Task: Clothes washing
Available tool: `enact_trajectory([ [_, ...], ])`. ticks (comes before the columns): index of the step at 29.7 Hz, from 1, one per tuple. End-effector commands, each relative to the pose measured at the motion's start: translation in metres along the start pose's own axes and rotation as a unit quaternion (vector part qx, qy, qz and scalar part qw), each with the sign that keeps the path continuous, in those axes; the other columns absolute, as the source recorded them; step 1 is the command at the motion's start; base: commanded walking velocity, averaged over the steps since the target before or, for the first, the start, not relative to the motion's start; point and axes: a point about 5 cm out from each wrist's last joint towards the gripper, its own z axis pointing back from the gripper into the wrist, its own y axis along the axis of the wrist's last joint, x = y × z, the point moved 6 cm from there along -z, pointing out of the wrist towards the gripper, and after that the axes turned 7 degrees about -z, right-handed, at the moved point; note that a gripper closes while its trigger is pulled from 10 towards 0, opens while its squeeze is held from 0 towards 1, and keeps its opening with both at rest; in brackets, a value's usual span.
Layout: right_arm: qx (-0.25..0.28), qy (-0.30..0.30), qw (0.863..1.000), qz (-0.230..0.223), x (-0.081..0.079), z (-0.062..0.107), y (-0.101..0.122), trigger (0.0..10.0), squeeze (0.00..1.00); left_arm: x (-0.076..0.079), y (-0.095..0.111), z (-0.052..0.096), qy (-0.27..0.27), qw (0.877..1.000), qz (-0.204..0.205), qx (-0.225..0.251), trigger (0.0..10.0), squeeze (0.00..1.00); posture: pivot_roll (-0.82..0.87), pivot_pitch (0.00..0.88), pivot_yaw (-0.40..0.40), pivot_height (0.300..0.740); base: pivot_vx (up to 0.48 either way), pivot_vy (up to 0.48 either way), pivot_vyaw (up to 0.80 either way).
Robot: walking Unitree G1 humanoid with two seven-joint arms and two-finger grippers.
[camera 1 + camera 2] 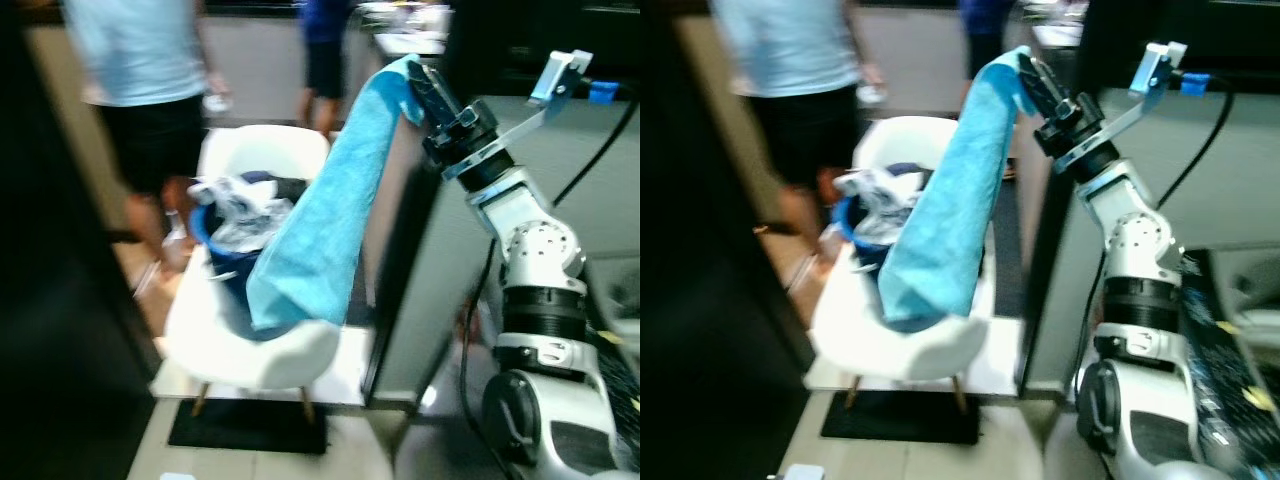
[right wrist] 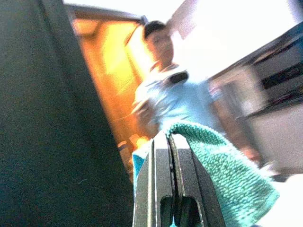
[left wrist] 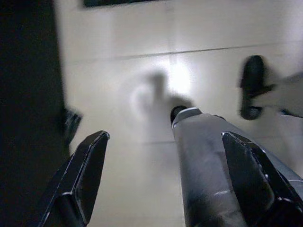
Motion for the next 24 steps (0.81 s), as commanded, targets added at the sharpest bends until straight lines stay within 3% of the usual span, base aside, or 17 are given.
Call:
enact_trajectory([
  [1,0.003,0.013,1.000,-0.004,-0.009,-0.011,-0.001,0.0,0.00,0.006,-0.017,0.004,-0.011,1.000,0.000,-0.027,10.0,0.00,0.14,0.000,-0.044,0.740,0.000,0.000,-0.80],
  [17,0.011,0.003,1.000,0.010,-0.012,-0.021,0.006,0.0,0.00,0.013,-0.014,0.003,-0.017,1.000,0.001,-0.021,10.0,0.00,0.14,0.000,-0.053,0.740,0.000,0.000,-0.80],
  [24,0.005,0.000,1.000,0.018,-0.011,-0.023,0.001,0.0,0.00,0.011,-0.013,0.003,-0.016,1.000,0.004,-0.019,10.0,0.00,0.14,0.000,-0.056,0.740,0.000,0.000,-0.38],
])
